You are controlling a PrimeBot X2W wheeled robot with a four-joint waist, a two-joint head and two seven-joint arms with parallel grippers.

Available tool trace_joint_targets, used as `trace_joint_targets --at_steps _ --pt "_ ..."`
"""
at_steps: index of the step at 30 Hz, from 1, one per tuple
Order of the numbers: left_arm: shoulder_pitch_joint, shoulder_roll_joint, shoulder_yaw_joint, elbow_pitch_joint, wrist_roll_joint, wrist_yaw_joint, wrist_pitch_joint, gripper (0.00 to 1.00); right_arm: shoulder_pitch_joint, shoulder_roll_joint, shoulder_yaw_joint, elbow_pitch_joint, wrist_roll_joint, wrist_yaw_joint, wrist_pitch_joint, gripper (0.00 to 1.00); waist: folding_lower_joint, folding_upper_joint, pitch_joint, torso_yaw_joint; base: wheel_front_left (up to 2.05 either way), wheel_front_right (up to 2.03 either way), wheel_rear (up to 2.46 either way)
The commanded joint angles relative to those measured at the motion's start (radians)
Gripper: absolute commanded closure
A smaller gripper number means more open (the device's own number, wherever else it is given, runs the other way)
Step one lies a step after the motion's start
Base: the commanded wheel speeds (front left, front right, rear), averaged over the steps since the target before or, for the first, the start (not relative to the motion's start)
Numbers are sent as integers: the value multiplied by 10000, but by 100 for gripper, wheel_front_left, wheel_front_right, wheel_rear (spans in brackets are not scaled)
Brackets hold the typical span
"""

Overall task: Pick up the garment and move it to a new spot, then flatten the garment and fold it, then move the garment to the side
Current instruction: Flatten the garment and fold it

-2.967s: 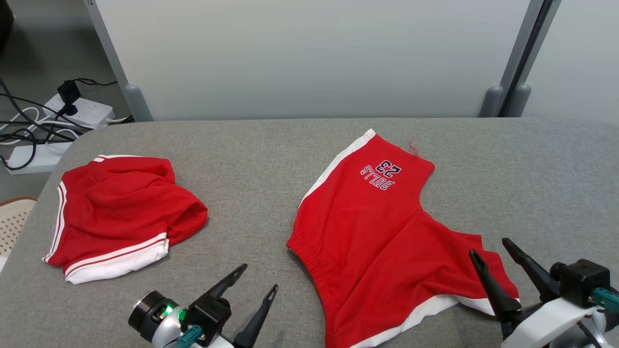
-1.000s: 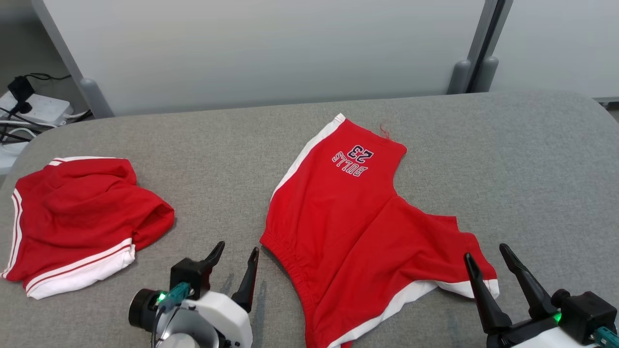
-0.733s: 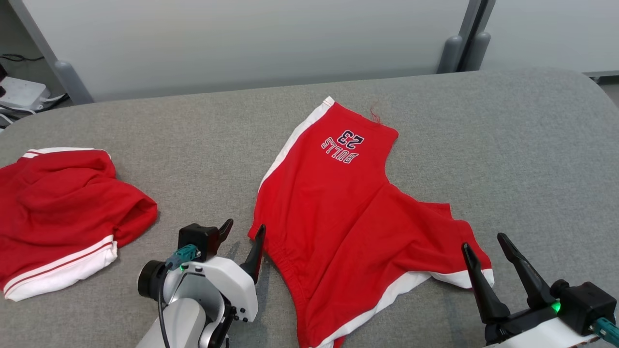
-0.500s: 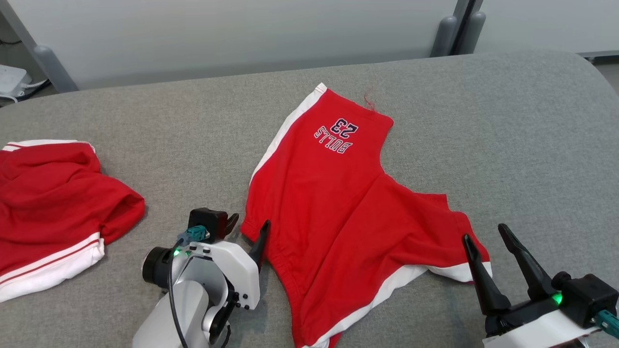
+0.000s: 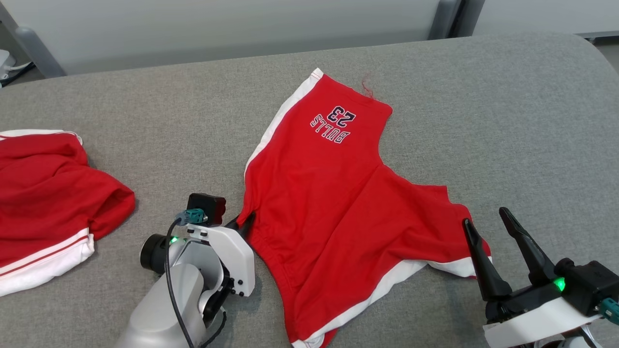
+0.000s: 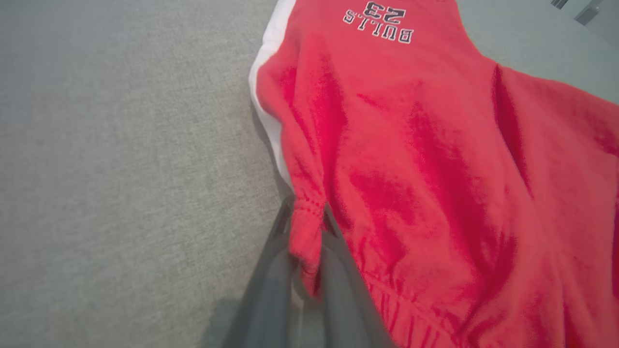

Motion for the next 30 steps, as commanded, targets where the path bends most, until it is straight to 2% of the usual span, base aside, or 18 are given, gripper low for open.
trace_joint_targets --at_steps 1,4,10,16,22,23,25,30 --pt "-497 134 239 -165 -7 -76 -138 100 -243 -205 164 -221 80 33 -133 0 0 0 -8 3 0 0 0" --pt "-739 369 75 -77 351 73 -548 100 -253 -178 148 -216 68 33 -133 0 0 0 -48 -4 0 0 0" --pt "-1457 1110 -191 183 1254 820 -1472 100 -319 -129 227 -210 81 33 -133 0 0 0 -40 -43 0 0 0" --pt "-2303 1681 -698 701 1969 801 -1596 100 -442 -137 288 -201 85 33 -134 0 0 0 168 -76 0 0 0" --pt "-3190 1896 -1074 1376 2366 603 -1592 100 -646 -180 399 -160 100 33 -134 0 0 0 394 -129 0 0 0" --pt "-3374 1858 -1120 1675 2337 445 -1520 85 -711 -178 449 -135 107 33 -134 0 0 0 441 -152 0 0 0" --pt "-3490 1839 -1207 1978 2362 353 -1471 0 -766 -160 492 -109 111 33 -134 0 0 0 457 -176 0 0 0" --pt "-3433 1679 -1270 2396 2308 421 -1775 0 -795 -116 502 -34 155 33 -134 0 0 0 289 -123 0 0 0"
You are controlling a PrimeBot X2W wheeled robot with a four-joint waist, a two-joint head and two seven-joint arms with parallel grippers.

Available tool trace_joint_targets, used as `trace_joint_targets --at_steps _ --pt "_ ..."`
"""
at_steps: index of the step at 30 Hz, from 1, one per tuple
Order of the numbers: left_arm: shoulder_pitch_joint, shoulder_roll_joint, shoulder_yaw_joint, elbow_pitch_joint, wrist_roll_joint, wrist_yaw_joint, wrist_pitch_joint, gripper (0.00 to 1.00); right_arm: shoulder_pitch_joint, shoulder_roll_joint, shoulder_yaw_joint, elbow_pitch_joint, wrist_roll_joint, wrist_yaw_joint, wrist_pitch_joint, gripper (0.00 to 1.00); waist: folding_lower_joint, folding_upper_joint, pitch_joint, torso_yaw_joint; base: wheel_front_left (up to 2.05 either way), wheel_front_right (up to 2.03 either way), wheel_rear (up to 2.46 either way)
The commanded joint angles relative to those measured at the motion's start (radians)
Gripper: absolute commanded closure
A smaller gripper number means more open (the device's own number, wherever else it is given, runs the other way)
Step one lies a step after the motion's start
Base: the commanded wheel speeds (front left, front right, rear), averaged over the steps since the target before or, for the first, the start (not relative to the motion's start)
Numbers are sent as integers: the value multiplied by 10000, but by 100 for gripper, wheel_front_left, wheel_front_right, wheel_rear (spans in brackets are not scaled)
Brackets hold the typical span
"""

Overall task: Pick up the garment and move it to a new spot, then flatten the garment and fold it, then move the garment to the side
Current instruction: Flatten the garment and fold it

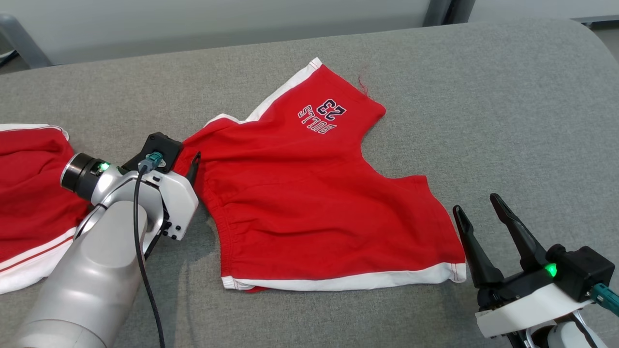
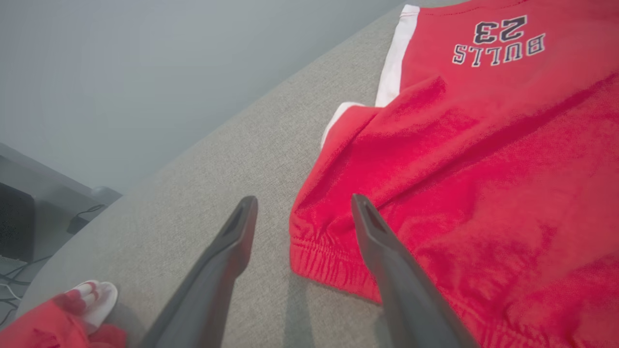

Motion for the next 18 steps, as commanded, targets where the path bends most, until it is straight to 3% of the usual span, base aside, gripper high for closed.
trace_joint_targets --at_steps 1,7,12,15,18 --pt "-320 283 259 -60 -60 122 -264 0 -174 -102 219 -209 125 33 -134 0 0 0 -153 62 0 0 0" --pt "188 132 569 -337 -392 602 -821 0 -161 -40 324 -140 148 33 -134 0 0 0 -609 268 0 0 0" --pt "1303 45 1284 -1848 -946 1273 -1072 0 -5 45 331 3 81 33 -134 0 0 0 -1178 569 0 0 0" --pt "2388 26 2225 -3597 -1572 1552 -1082 0 108 136 244 161 -15 33 -134 0 0 0 -1506 730 0 0 0" --pt "5596 -80 3601 -7352 -2143 2104 -1086 0 423 463 76 562 -329 33 -134 0 0 0 -2317 1136 0 0 0"
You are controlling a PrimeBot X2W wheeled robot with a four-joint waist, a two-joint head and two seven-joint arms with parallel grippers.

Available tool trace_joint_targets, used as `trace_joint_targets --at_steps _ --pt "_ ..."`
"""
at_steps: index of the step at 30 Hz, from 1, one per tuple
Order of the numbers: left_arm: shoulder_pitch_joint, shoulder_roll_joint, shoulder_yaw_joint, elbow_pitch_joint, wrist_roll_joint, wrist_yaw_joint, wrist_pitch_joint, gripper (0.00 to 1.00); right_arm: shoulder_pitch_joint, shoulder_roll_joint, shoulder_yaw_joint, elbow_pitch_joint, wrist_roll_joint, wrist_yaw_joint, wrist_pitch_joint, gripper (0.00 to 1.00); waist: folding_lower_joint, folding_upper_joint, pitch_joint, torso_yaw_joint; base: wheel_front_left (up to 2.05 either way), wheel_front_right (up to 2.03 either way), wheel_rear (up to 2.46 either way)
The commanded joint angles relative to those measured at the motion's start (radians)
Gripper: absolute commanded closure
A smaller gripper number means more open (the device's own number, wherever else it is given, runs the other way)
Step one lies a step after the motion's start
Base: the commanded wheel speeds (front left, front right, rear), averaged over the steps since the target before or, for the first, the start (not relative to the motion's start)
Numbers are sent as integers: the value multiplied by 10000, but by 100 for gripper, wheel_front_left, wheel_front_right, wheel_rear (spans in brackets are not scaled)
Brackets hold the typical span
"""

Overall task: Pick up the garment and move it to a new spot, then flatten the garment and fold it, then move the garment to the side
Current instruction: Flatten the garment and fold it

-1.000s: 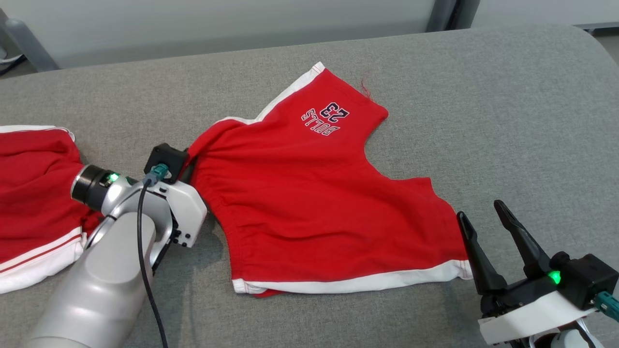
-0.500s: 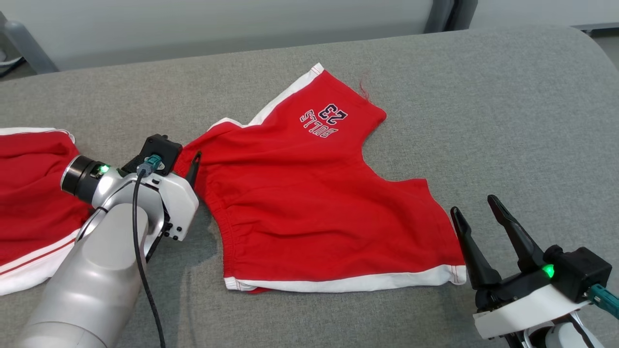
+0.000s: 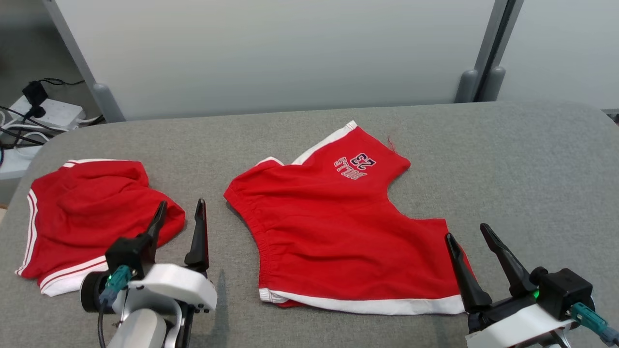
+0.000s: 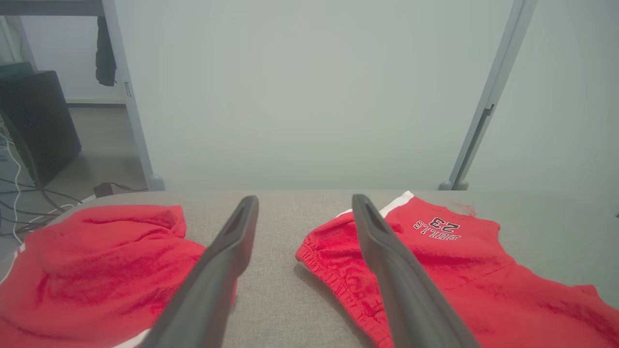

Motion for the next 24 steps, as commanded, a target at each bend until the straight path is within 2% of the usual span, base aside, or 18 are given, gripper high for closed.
trace_joint_targets --at_steps 1,10,17,24 --pt "1466 260 756 -2231 266 347 -102 0 21 52 -10 -232 -135 33 -134 0 0 0 -349 392 0 0 0" --pt "3091 -55 746 -3491 750 328 -102 0 513 174 -373 -288 -185 33 -134 0 0 0 -665 573 0 0 0" --pt "3789 -261 929 -3627 1530 283 -102 0 1178 278 -914 -354 -293 33 -134 0 0 0 -769 515 0 0 0" --pt "4071 -389 1293 -3668 1988 75 -102 0 1472 243 -889 -346 -77 33 -134 0 0 0 -804 399 0 0 0"
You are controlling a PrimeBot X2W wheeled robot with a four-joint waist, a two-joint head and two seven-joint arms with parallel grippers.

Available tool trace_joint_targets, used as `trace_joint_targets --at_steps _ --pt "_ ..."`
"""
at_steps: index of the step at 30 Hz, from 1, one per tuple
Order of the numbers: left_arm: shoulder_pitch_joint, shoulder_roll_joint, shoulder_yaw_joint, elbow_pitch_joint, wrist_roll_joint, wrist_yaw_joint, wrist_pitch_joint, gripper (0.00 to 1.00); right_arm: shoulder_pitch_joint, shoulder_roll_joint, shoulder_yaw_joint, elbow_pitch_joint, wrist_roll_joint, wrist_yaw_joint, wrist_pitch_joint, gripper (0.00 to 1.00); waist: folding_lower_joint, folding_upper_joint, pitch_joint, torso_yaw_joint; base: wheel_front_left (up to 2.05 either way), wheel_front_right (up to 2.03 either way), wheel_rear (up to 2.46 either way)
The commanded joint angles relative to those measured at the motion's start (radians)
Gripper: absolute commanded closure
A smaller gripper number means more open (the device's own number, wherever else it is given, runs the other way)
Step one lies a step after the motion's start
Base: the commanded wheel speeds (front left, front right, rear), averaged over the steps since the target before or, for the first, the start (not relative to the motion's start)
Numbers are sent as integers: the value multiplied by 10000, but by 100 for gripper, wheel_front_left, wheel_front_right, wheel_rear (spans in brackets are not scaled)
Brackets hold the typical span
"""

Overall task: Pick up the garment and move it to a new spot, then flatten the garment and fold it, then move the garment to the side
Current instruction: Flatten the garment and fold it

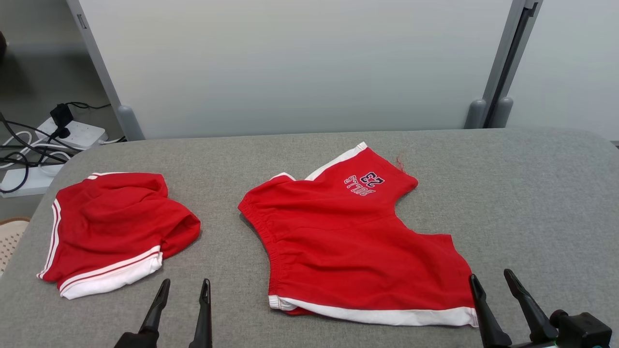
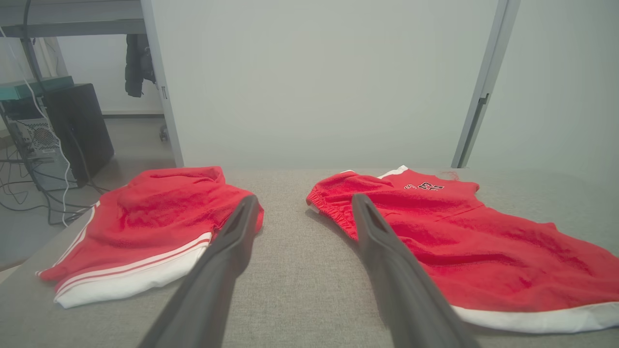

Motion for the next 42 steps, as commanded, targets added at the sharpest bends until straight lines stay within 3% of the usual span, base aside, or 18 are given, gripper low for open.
trace_joint_targets --at_steps 1,7,13,18,28,42 --pt "-215 -26 393 -296 121 -37 -102 0 -195 -159 162 -276 102 33 -134 0 0 0 -4 -14 0 0 0" --pt "-141 -107 617 -146 318 -310 -103 0 -266 -225 270 -272 240 33 -134 0 0 0 -21 -85 0 0 0" --pt "-456 -201 494 411 230 -877 -103 0 -355 -185 304 -440 545 33 -134 0 0 0 72 -90 0 0 0" --pt "-1143 -307 85 1547 -74 -1538 50 0 -543 -326 365 -614 632 33 -134 0 0 0 259 -148 0 0 0" --pt "-2505 -605 -802 3777 -194 -2190 487 0 -678 -543 455 -574 643 33 -134 0 0 0 647 -424 0 0 0" --pt "-3662 -732 -1433 6115 13 -2185 572 0 -841 -692 589 -584 726 33 -134 0 0 0 846 -853 0 0 0"
